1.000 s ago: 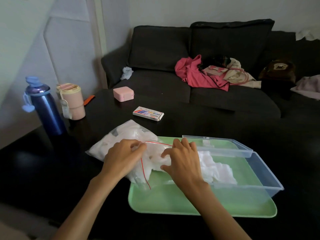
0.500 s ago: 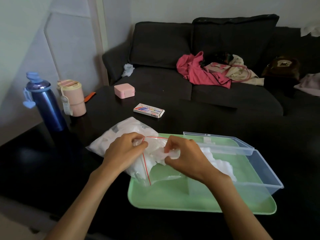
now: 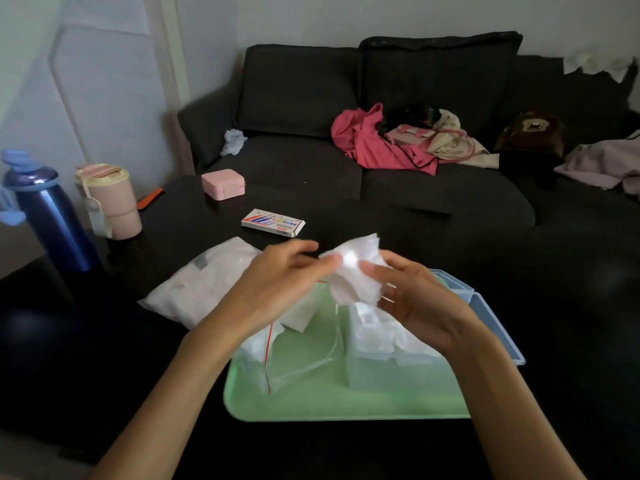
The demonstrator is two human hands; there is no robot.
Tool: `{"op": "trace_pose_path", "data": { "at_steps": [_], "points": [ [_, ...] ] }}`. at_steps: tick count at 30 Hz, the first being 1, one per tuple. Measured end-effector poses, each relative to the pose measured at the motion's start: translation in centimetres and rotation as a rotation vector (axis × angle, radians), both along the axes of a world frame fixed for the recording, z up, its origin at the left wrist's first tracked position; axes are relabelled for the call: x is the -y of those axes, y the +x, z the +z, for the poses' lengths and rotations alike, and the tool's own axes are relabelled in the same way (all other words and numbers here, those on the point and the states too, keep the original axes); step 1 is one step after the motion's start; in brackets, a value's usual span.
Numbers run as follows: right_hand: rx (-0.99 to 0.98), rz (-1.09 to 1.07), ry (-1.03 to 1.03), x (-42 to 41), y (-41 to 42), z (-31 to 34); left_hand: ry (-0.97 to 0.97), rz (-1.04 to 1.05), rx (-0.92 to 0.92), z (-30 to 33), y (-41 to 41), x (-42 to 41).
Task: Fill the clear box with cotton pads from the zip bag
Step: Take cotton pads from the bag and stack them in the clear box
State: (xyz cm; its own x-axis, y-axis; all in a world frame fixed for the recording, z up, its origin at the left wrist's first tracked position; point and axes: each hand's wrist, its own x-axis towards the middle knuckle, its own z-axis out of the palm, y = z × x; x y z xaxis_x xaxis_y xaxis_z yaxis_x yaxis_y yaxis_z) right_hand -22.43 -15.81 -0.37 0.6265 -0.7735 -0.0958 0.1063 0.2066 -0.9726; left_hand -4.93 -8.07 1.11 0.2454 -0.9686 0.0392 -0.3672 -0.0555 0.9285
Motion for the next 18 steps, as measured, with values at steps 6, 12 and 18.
{"op": "trace_pose_path", "data": {
  "at_steps": [6, 12, 18],
  "points": [
    [0.028, -0.224, -0.024, 0.1, -1.2, -0.3, 0.091, -0.171, -0.421, -0.2, -1.9, 1.4],
    [-0.127, -0.555, -0.336, -0.2, -0.8, -1.2, 0.039, -0.187, -0.414, -1.6, -2.7, 2.3],
    [-0.464, -0.716, -1.028, -0.3, -1.2, -1.2, 0.028, -0.092, -0.506, -2.1, -3.8, 3.1]
  ]
}}
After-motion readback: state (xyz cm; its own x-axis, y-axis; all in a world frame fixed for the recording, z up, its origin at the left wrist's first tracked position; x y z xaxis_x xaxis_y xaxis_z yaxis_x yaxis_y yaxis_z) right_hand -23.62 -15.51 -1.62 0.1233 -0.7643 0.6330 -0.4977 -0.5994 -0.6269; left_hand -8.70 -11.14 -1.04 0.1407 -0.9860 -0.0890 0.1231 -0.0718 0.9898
